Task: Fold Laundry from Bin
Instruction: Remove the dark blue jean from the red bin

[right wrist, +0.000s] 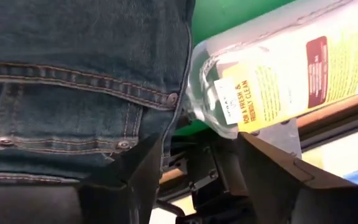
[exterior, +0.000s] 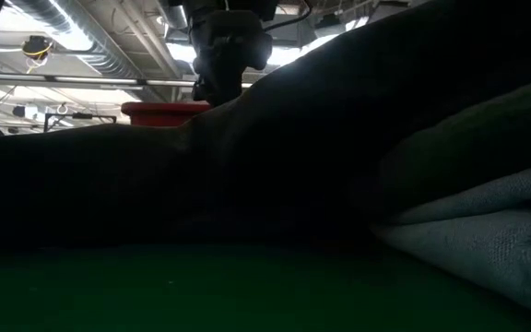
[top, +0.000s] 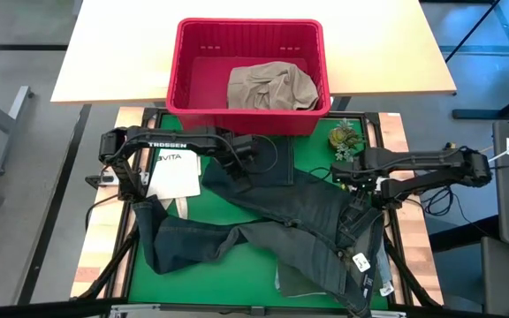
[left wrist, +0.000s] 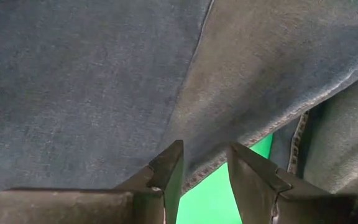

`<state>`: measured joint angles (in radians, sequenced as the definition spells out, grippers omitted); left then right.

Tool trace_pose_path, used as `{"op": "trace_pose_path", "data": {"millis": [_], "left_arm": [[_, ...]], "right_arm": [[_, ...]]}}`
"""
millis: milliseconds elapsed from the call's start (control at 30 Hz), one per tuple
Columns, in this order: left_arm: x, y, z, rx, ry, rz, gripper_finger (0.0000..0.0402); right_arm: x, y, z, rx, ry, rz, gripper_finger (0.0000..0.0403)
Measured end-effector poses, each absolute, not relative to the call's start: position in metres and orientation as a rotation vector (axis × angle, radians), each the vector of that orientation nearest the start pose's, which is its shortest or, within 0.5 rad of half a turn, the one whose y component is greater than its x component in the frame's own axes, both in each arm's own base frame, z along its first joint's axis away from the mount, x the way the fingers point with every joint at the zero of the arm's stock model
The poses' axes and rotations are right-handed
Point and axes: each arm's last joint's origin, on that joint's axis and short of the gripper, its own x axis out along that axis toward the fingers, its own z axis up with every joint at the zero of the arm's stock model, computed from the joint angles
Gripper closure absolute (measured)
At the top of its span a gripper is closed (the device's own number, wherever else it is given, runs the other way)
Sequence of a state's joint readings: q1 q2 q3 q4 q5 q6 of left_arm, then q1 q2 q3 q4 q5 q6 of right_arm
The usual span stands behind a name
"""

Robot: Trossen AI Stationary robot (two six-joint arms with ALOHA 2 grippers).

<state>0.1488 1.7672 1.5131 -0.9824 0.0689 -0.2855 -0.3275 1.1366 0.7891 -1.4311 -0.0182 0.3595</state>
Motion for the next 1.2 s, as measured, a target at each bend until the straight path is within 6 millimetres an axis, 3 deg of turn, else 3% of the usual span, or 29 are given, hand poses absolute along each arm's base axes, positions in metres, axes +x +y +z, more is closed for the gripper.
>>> {"op": "trace_pose_path", "data": {"millis": [400, 700, 1067, 1200], "left_arm": [[0.353, 0.051, 0.268, -0.382, 1.206, 0.244, 0.0285], [0.353, 0.051, 0.268, -0.381, 1.205, 0.245, 0.0285], [0.354, 0.051, 0.268, -0.375, 1.192, 0.24, 0.0285], [0.354, 0.051, 0.269, -0.374, 1.188, 0.239, 0.0285]], "right_arm": [[0.15, -0.05, 0.2, 0.535, 1.896, -0.479, 0.0194], [0.164, -0.053, 0.194, 0.563, 1.755, -0.388, 0.0194], [0.16, -0.051, 0.176, 0.573, 1.853, -0.39, 0.0195], [0.161, -0.052, 0.174, 0.572, 1.85, -0.389, 0.0227]]}}
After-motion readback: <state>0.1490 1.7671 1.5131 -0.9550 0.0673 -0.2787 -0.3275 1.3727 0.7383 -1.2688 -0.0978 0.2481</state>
